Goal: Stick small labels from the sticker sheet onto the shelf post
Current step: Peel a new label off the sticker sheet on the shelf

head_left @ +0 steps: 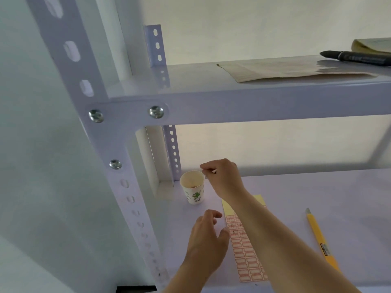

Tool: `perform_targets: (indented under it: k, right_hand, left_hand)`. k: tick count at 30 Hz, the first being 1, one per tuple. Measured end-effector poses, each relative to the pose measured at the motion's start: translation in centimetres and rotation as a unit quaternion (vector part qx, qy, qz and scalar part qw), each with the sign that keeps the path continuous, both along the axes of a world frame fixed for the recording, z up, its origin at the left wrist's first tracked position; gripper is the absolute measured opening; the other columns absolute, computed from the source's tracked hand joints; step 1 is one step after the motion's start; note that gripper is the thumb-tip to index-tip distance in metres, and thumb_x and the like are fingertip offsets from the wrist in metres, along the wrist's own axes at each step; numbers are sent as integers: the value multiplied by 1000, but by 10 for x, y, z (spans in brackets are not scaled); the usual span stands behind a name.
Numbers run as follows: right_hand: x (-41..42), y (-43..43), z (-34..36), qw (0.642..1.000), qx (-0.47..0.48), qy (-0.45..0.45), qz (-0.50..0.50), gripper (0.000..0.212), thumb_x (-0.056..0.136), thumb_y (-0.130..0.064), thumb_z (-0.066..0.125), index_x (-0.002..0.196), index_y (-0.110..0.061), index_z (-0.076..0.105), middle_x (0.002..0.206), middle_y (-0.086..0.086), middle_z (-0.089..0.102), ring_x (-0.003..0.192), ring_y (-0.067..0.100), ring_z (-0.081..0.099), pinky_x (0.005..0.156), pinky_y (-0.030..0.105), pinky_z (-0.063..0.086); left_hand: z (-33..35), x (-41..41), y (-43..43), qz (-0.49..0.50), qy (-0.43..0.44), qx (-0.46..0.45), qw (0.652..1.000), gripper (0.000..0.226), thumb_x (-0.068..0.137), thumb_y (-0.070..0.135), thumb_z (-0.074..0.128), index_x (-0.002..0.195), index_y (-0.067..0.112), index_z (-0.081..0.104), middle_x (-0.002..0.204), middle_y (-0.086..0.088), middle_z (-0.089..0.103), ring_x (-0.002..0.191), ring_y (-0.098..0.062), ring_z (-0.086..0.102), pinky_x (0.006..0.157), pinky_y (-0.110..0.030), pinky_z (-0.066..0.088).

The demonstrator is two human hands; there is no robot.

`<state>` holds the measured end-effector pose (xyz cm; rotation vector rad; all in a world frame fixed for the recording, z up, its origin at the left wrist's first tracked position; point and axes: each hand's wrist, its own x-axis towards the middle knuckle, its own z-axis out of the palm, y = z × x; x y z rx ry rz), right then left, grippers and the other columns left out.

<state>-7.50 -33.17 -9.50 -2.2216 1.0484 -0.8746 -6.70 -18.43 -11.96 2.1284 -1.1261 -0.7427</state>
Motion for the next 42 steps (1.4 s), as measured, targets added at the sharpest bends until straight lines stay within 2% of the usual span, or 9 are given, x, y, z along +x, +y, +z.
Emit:
perform_targets:
  k: [4,12,16,18,24,28,31,37,42]
  right_hand:
    - [-45,3,-5,995,62,-68,-46,19,88,-8,65,101,-11,78,98,4,80,79,12,68,77,25,53]
    - [-128,18,-50,981,113,43,-149,34,90,-12,58,124,-15,65,120,5,71,111,23,64,95,36,51]
    - [-132,23,-55,982,134,44,-130,45,87,-11,58,132,-14,56,126,8,66,116,26,60,98,39,51]
    - [-133,23,-55,980,157,26,-121,46,87,-9,59,132,-13,55,127,8,65,116,26,60,95,37,52]
    - [-140,26,-54,966,213,-62,-135,38,86,-11,68,122,-19,59,119,8,69,98,23,69,84,45,60]
    - [-139,33,-54,949,230,-140,-163,22,87,-9,66,106,-20,64,97,5,76,80,23,74,71,49,63]
    - [-137,46,-46,945,222,-176,-161,18,91,-5,62,100,-19,66,87,6,76,74,26,74,66,49,63]
    - [-140,63,-39,914,260,-261,-168,16,92,-9,62,98,-22,69,89,5,77,81,27,75,72,52,62]
    - [-144,63,-32,927,234,-244,-164,16,93,-10,62,99,-22,71,93,2,76,87,22,73,77,49,62]
  left_hand:
    - [1,-3,-12,20,34,13,999,47,97,33,60,140,29,42,142,0,55,128,-20,53,109,-36,46]
    - [4,-12,-29,44,83,-4,996,56,97,24,59,149,22,37,139,-6,55,118,-19,55,100,-34,49]
    - [0,-21,-34,51,123,-27,991,54,97,10,55,147,21,37,94,15,50,79,-2,51,65,-18,46]
    - [-2,-24,-35,67,136,-34,988,56,96,4,54,146,22,38,83,20,42,76,-1,54,62,-20,51]
    - [-5,-24,-32,104,215,-72,968,56,95,1,58,143,21,38,90,8,54,79,-13,66,59,-24,56]
    - [-18,-17,-27,133,287,-100,943,72,88,11,73,147,24,33,127,-10,59,102,-24,70,75,-36,63]
    - [-20,-13,-23,133,328,-114,929,75,88,14,74,149,23,31,116,-11,65,96,-26,72,73,-37,63]
    - [-22,0,-18,108,294,-137,940,58,92,25,70,144,18,44,127,-6,63,110,-23,66,72,-28,56]
    - [-9,-3,-10,58,371,-190,907,22,97,14,62,118,18,63,96,-9,81,85,-21,78,69,-32,61]
